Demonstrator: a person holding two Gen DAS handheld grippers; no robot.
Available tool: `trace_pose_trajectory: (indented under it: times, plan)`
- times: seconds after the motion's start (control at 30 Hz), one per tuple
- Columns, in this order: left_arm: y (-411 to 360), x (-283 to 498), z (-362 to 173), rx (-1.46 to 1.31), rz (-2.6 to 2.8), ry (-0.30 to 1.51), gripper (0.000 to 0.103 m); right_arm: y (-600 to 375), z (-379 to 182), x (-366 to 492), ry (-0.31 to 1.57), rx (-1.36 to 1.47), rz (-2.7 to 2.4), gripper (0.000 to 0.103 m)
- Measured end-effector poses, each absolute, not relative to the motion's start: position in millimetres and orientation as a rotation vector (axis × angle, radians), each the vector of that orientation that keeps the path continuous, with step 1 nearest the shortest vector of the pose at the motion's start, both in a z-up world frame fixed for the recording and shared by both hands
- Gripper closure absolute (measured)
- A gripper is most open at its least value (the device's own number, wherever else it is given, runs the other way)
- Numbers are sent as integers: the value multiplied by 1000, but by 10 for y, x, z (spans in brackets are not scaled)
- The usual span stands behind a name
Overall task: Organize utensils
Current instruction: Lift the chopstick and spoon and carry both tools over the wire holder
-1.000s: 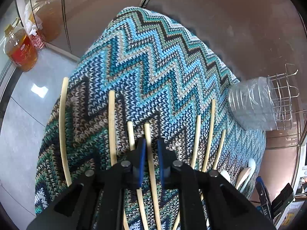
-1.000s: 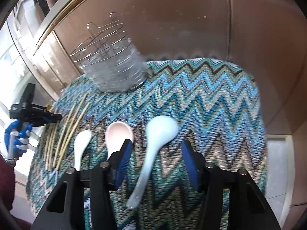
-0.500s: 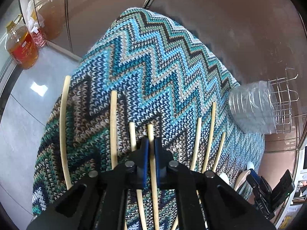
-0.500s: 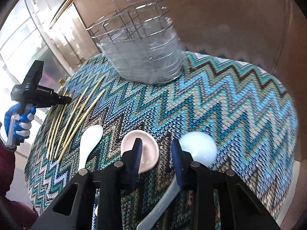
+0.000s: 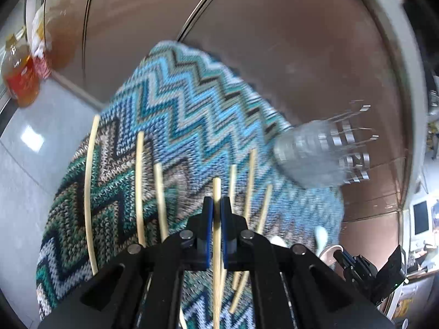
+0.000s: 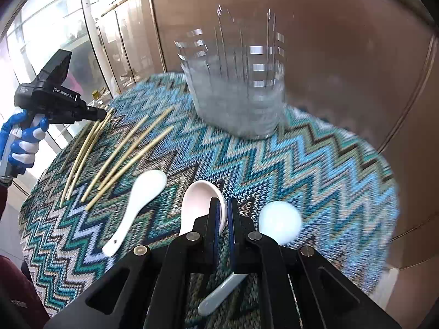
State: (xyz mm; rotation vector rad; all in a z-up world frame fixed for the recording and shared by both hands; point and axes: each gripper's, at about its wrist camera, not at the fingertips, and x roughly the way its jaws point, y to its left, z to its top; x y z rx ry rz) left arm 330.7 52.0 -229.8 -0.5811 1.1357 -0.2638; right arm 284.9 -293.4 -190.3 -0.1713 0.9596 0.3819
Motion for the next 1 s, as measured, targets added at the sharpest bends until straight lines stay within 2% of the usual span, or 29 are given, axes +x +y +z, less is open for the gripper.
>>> trace_pose_trajectory:
  times: [0.33,0.63,0.83,1.0]
  plan:
    - [390,2989,-1399,-538,-349,922,98,-2977,-1026,2360,753,-196,271,97]
    - [-57,3252,-397,-476,-373,641,98,-2790,-243,2693,463,-196,72,97]
    - [-400,3493,-35,-447,-299,402,98,-2701,-73,3034,289,-228,-62,97]
    - [-704,3716,-88,-422,-216,264,98,-2739,-273,3416,236,-240,-138,97]
